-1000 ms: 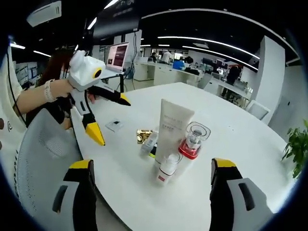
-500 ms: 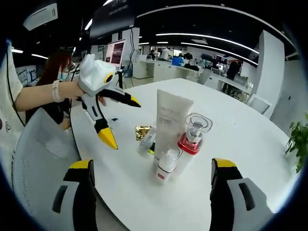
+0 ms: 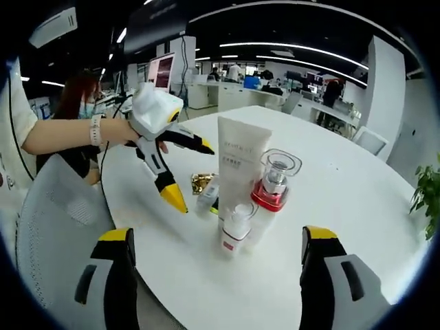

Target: Arrange the skincare products in the storage area until every visible bottle or jar stands upright without overlapping.

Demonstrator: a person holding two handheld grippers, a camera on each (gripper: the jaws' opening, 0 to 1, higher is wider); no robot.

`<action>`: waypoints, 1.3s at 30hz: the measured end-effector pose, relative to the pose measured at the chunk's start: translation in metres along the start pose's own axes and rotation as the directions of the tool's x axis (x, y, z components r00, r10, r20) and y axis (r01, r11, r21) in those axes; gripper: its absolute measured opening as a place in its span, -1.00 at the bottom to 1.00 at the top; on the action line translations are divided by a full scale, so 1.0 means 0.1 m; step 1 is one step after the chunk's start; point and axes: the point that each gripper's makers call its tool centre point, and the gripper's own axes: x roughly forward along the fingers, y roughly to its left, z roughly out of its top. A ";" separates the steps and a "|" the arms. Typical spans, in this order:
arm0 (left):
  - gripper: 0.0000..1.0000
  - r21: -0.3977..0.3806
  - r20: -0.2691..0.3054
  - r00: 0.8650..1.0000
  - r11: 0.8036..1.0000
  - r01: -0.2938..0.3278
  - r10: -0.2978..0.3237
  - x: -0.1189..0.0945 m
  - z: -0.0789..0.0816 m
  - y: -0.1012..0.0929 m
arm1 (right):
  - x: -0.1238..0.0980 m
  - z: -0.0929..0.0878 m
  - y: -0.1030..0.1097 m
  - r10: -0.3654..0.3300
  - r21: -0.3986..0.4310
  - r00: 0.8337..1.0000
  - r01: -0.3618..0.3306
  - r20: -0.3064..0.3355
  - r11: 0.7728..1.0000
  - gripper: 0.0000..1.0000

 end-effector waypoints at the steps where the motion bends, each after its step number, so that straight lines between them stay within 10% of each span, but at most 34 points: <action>1: 0.98 0.002 0.000 1.000 1.000 0.005 -0.005 0.03 -0.01 0.02 | 0.00 -0.01 0.00 0.001 0.001 1.000 -0.001 -0.003 1.000 0.99; 39: 0.97 -0.050 0.044 0.994 0.994 0.100 -0.098 0.39 -0.12 0.08 | 0.09 -0.14 -0.07 0.014 0.032 0.998 -0.012 -0.062 0.999 0.99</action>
